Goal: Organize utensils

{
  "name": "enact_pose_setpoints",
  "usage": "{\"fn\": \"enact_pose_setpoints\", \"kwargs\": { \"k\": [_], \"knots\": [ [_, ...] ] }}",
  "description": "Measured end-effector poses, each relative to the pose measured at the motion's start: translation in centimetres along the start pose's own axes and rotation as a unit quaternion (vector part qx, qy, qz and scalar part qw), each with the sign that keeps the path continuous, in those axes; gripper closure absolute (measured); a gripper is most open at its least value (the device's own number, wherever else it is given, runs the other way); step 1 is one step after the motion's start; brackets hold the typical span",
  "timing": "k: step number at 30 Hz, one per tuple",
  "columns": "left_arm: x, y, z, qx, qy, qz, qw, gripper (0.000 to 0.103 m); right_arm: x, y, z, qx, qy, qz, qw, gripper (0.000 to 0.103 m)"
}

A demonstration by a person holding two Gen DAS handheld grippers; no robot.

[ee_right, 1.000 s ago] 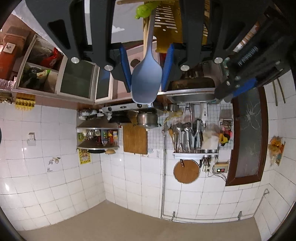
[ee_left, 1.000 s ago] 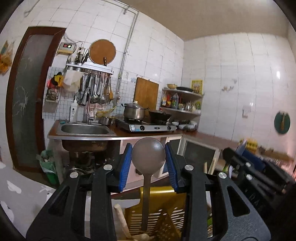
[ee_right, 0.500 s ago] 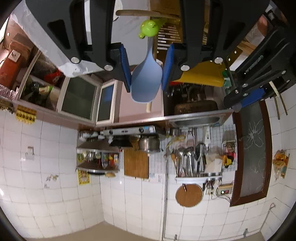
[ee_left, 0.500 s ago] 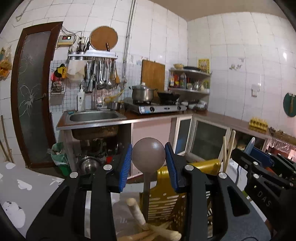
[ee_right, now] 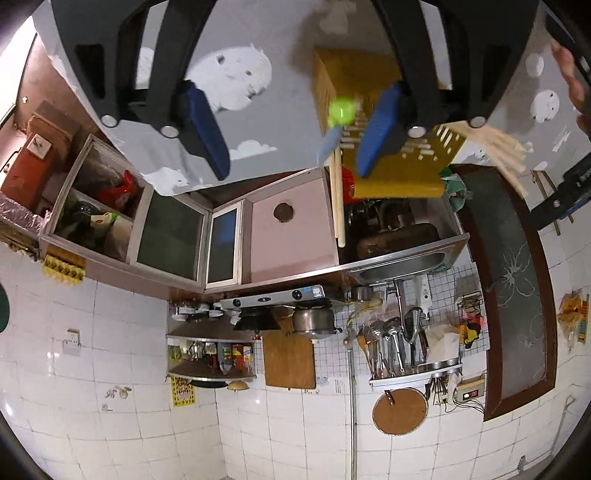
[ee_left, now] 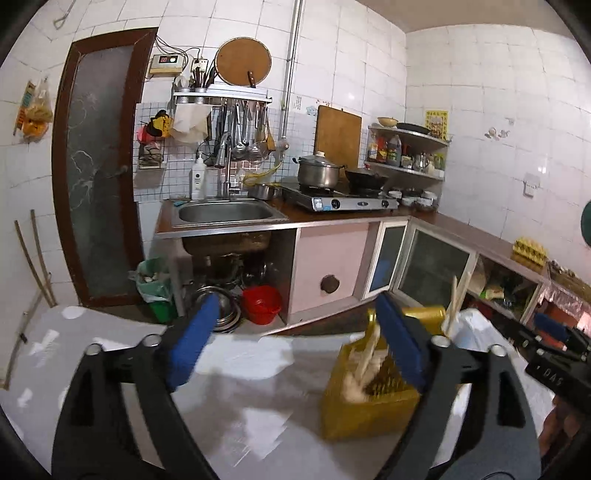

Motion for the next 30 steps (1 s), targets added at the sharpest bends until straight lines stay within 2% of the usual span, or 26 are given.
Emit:
{"fn": "enact_pose_setpoints", "kwargs": {
  "k": [3,6,12,19,23,27,30],
  "knots": [
    [-1.3,-3.3,0.4,0.01,0.018,-0.005,0.9998,0.005,-1.1,-3.1,-0.3,0.003,0.0,-0.003,1.0,0.016],
    [-3.4,-6.2,0.6,0.017,0.027,0.003,0.9995,0.005,-3.0,-6.2,-0.4,0.01,-0.002,-0.007,1.0,0.01],
    [-8.0,-11.5,0.1,-0.007,0.026,0.014,0.9995,0.005,-7.4,-11.7,0.4,0.017,-0.016,-0.011,1.0,0.006],
    [-13.4,-17.5,-1.0,-0.011,0.041,-0.023,0.9989,0.005,-12.0,-17.0,1.8,0.026,-0.031,-0.035,0.999,0.004],
    [-15.7,-19.5,-1.0,0.009,0.057,-0.052,0.997,0.005,-14.0,-18.5,1.9,0.031,-0.036,-0.05,0.998,0.004],
    [-16.8,-19.6,-0.5,0.029,0.061,-0.06,0.9959,0.005,-15.4,-19.6,1.8,0.029,-0.035,-0.058,0.997,0.004],
    [-17.1,-19.6,-0.1,0.028,0.06,-0.067,0.9955,0.005,-16.3,-20.3,2.0,0.027,-0.035,-0.071,0.996,0.004]
  ]
}}
Point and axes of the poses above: each gripper's, at about its wrist camera, not at the fingertips, and y roughly the way its jaws point, z to its left, x to its top, the point moved 1 cm from there along y, roughly the way its jaws point, and after that the axes turned 5 degrees about -z, right-handed, at the moved point
